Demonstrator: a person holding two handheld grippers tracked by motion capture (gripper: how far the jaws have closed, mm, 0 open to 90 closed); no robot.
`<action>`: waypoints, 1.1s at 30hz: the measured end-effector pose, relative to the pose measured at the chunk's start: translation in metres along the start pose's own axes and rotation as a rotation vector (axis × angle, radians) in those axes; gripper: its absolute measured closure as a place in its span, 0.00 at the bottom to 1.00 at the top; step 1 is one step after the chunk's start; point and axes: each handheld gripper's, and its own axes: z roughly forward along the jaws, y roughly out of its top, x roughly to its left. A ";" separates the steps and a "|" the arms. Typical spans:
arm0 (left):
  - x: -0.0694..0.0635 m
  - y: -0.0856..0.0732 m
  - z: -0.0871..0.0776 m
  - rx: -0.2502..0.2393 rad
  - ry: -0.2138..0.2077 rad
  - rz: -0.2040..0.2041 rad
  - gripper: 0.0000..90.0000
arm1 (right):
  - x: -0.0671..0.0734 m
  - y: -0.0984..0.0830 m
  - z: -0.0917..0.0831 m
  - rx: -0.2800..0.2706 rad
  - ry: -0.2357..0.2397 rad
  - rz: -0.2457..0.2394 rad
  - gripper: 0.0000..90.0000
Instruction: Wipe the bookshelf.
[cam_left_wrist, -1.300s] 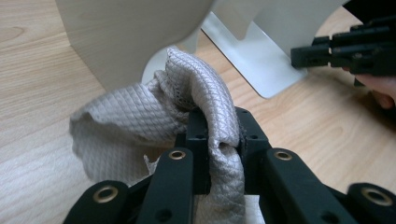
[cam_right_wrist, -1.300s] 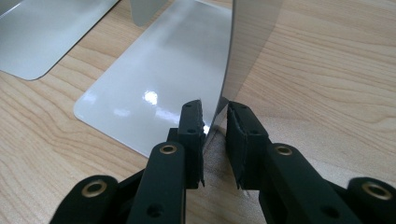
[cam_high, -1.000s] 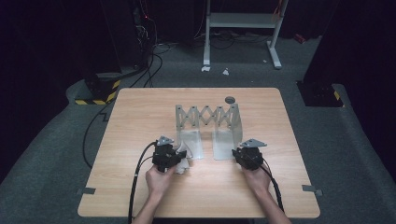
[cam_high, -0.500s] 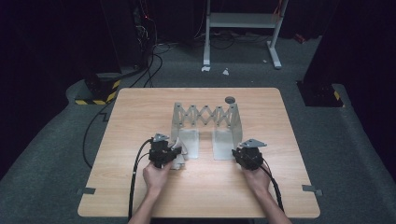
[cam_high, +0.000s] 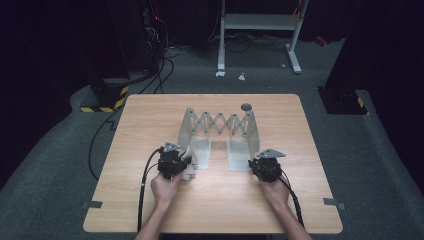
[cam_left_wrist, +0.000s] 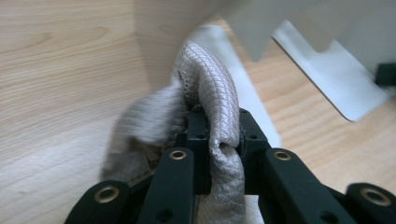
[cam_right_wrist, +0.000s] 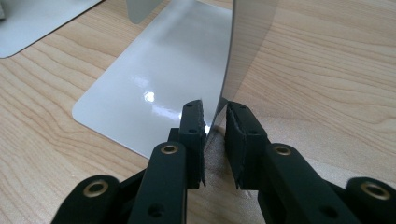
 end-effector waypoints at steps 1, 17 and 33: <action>-0.003 0.000 -0.001 -0.004 -0.007 0.013 0.88 | 0.000 0.000 0.000 0.000 0.000 0.000 0.86; -0.034 0.049 -0.014 -0.097 -0.024 0.105 0.88 | 0.000 0.000 0.000 0.001 0.002 0.001 0.86; -0.043 0.073 -0.020 -0.127 -0.045 0.123 0.87 | 0.000 0.000 0.000 0.001 0.002 -0.004 0.86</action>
